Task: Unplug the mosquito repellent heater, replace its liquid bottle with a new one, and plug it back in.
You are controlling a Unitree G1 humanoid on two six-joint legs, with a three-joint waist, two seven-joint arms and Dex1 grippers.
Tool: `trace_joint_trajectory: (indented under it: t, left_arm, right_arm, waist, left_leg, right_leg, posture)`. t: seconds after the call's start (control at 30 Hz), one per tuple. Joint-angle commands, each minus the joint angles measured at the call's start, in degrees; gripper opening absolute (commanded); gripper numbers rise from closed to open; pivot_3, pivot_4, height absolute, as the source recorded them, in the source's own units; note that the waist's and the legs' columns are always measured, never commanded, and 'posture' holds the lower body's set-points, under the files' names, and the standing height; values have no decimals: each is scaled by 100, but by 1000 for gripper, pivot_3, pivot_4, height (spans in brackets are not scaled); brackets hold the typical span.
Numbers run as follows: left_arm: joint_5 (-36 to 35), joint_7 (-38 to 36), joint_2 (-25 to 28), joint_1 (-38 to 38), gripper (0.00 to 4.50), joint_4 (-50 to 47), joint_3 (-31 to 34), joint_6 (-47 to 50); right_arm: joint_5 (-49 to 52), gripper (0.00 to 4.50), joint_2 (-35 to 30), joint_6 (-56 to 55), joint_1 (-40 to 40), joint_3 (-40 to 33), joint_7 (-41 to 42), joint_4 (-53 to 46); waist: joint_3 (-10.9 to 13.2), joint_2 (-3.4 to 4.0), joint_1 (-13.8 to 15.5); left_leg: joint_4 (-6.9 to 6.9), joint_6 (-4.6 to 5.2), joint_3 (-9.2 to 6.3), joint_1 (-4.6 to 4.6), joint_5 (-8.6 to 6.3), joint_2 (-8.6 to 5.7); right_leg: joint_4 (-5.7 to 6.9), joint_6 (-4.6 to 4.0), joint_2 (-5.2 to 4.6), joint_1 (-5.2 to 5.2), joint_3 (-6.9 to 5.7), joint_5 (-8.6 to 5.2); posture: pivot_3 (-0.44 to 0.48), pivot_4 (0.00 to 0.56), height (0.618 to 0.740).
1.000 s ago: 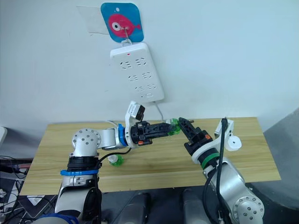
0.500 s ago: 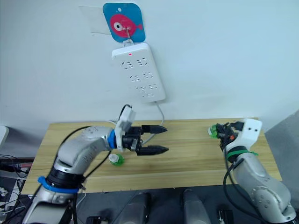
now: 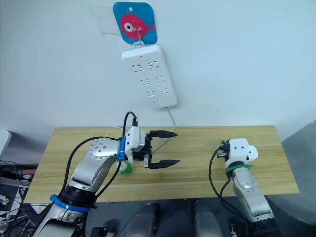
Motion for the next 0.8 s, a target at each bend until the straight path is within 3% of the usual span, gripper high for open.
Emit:
trace_joint_trajectory:
  t: [0.03, 0.4, 0.8]
  left_arm:
    - [16, -102, 87, 28, 4500, -76, 47, -179]
    - [60, -96, 141, 19, 4500, -94, 39, -97]
    - [107, -174, 142, 91, 4500, -184, -18, -241]
  right_arm:
    - [-332, 808, 168, -369, -126, -152, 126, 212]
    - [-988, 808, 510, -1033, -419, -408, 228, 1407]
    - [-1091, 808, 742, -1189, -494, -684, 425, 1702]
  waist:
    - [1, 1, -2]
    - [4, 1, 12]
    - [4, 1, 10]
  left_leg:
    - [0, 0, 1, 2, 0, 3]
    - [0, 0, 1, 4, 0, 0]
    - [0, 0, 0, 7, 0, 2]
  right_leg:
    - [1, 0, 1, 0, 1, 0]
    - [3, -1, 1, 2, 2, 0]
    - [6, -1, 2, 3, 2, 1]
  posture:
    - [249, 295, 740]
    - [264, 299, 740]
    - [264, 293, 740]
